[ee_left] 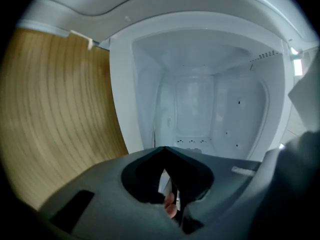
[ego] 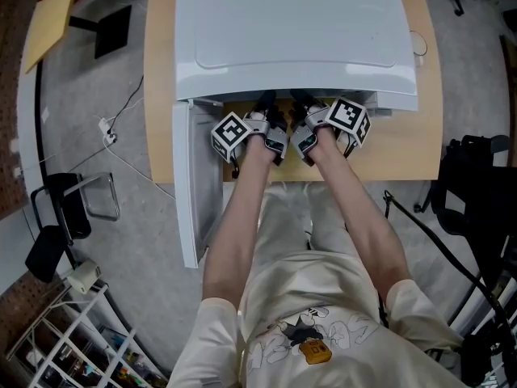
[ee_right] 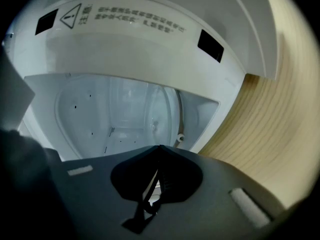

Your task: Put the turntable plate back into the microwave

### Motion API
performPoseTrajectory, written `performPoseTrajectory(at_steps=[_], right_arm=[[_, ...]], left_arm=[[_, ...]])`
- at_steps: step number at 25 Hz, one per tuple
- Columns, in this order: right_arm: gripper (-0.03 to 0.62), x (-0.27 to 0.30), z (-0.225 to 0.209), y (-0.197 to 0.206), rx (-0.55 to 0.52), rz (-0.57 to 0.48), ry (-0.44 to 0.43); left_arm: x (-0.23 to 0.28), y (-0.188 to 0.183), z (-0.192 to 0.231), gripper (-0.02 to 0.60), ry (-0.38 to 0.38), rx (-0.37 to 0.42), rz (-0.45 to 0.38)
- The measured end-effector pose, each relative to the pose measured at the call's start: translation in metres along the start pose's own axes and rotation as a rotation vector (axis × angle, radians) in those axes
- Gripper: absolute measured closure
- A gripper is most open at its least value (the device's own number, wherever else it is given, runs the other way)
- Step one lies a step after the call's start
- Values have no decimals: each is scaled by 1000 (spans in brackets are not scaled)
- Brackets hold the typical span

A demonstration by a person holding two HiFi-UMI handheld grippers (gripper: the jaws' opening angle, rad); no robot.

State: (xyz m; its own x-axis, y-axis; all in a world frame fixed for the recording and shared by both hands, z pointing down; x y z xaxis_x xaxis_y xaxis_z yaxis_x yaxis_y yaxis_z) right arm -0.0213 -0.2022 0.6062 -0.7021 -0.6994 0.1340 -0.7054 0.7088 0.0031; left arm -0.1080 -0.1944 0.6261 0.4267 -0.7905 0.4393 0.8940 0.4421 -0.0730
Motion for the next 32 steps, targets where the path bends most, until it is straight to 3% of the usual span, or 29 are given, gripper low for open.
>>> performPoseTrajectory(at_steps=[11,16,19,22,27,29,32], right_arm=[[586,-18,-7,7,24,28,3],[586,-33,-4,12,-53,101,-1],[586,-49,1,20,-134,162,13],[586,-66,7,28,-230,216,28],[586,-95,18,50,-576,391,100],[586,-102,27,59,-676,413,131],[586,-115,31,61,-764,379,197]], left_arm=[[-2,13,-6,583,6,13,10],[-18,29,-10,583,-6,113,26],[-31,45,-9,583,-55,255,64],[-47,61,-12,583,-116,469,81],[-81,90,-36,583,-178,823,41],[-97,98,-42,581,-221,962,15],[-115,110,-44,581,-244,1064,-31]])
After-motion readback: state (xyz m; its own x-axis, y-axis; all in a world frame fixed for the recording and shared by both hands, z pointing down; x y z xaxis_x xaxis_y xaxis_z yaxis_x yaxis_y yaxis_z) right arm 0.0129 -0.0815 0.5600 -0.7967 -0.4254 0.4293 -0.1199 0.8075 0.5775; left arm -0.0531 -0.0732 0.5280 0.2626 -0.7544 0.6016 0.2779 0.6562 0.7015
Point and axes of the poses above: the fingertips, and each gripper's own axes: x forward along the fingers, z to its left, y out of its underside, the point moved 2 cm from there along -x, backward along the fingers, and after that the axes turned 13 degrees about -y, right-handed, at the moved point
